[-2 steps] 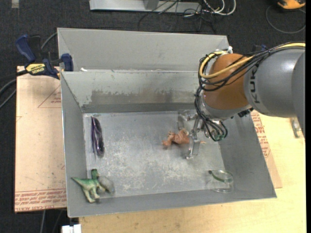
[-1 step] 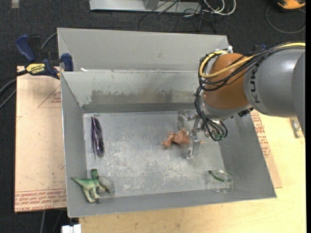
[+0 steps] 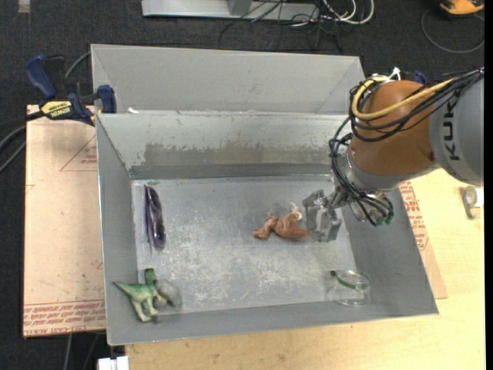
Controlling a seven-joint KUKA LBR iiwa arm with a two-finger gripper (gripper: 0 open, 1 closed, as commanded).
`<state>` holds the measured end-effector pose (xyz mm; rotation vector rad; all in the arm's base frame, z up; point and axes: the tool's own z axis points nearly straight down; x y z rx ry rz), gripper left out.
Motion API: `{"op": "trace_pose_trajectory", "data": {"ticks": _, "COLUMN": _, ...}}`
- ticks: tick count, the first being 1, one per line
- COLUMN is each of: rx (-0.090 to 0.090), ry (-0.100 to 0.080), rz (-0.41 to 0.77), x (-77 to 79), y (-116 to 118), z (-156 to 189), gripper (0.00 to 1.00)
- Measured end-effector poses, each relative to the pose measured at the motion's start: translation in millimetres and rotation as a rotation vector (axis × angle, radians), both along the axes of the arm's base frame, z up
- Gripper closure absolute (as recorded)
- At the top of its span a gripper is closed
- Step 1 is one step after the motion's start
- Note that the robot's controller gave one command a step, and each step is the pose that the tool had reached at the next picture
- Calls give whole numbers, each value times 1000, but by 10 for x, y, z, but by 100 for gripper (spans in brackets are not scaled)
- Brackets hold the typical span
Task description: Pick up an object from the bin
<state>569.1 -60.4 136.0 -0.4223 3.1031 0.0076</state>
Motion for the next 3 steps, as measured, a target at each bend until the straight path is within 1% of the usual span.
{"op": "trace_pose_trajectory", "data": {"ticks": 1, "rx": 0, "ry": 0, "rz": 0, "x": 0, "y": -1, "z": -1, "gripper": 0}}
{"op": "trace_pose_trajectory", "data": {"ticks": 2, "rx": 0, "ry": 0, "rz": 0, "x": -1, "y": -1, "z": -1, "gripper": 0}}
{"op": "trace_pose_trajectory", "data": {"ticks": 3, "rx": 4, "ry": -9, "rz": -10, "x": -38, "y": 600, "z": -650, "gripper": 0}}
